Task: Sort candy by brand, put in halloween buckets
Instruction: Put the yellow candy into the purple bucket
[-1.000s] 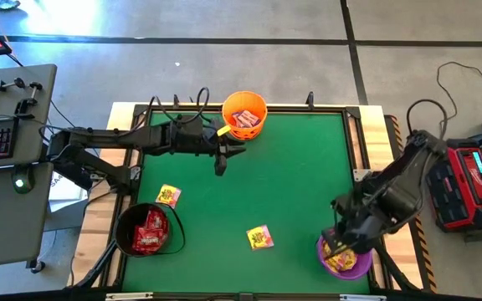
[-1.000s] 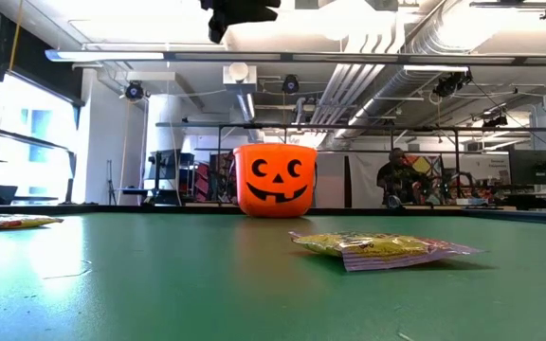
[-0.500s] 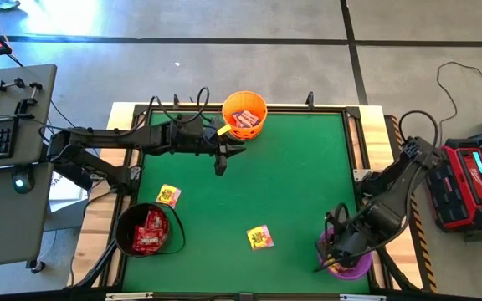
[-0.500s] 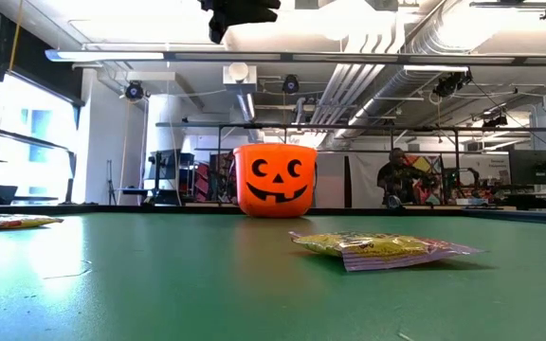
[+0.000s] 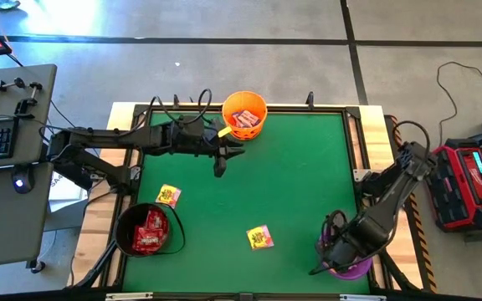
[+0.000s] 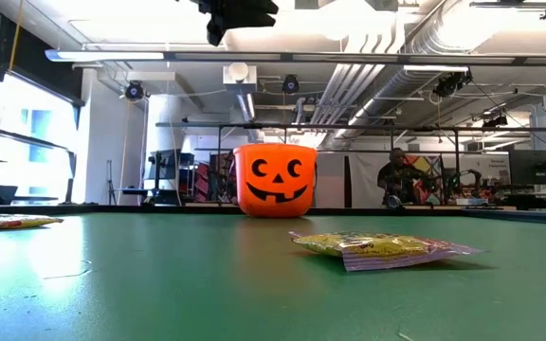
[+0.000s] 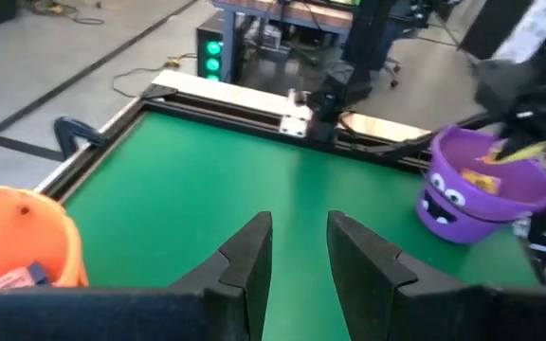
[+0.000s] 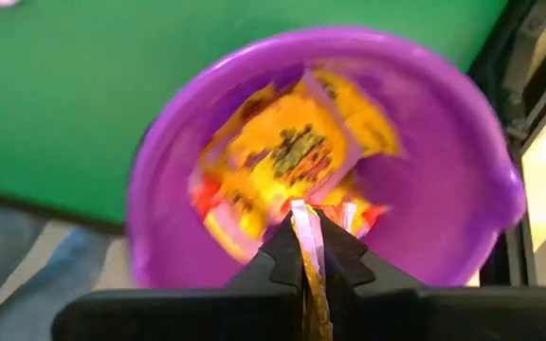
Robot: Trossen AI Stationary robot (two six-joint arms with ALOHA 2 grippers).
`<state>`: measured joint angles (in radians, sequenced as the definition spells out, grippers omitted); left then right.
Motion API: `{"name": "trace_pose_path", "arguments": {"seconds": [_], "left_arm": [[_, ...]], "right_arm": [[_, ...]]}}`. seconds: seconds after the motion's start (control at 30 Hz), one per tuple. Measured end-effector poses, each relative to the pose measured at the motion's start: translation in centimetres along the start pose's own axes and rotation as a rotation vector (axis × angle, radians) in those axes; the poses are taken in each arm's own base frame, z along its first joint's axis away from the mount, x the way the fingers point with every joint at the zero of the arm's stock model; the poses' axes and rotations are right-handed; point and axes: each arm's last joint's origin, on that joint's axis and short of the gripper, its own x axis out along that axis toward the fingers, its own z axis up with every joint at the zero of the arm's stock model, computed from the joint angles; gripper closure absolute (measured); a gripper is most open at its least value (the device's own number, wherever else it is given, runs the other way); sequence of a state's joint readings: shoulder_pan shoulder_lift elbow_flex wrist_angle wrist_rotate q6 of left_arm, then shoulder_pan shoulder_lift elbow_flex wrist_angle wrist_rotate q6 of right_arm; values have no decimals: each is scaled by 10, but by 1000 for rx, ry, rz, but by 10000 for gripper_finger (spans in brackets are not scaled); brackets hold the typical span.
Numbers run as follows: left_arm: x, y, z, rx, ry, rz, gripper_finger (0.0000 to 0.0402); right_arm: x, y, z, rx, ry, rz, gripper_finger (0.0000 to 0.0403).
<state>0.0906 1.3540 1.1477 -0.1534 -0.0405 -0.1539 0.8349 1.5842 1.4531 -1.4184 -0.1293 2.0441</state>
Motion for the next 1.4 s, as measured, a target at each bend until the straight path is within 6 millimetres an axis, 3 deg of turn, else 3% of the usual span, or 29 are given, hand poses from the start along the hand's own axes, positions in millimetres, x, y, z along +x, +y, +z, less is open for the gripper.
{"name": "trace_pose_path", "arguments": {"seconds": [0.2,0.53,0.87,0.97,1.2,1.4], "left_arm": [[0,-3,-1,1,19,-120,307],[0,-3,-1,1,19,-120,307],[0,-3,-1,11,19,-120,307],[0,-3,-1,9,19,-120,307],[0,-3,-1,9,19,-120,307],[0,0,-2,-17,28,-53,307]], "right_arm": [[30,2,4,2,-37,-92,403],[30,-3,3,-86,23,-169,392],[17,-11,4,-133,80,-145,257],[1,-12,3,-194,65,-119,223],[-42,-8,4,-405,-236,113,206],[-33,19,30,-658,-355,177,206]]}}
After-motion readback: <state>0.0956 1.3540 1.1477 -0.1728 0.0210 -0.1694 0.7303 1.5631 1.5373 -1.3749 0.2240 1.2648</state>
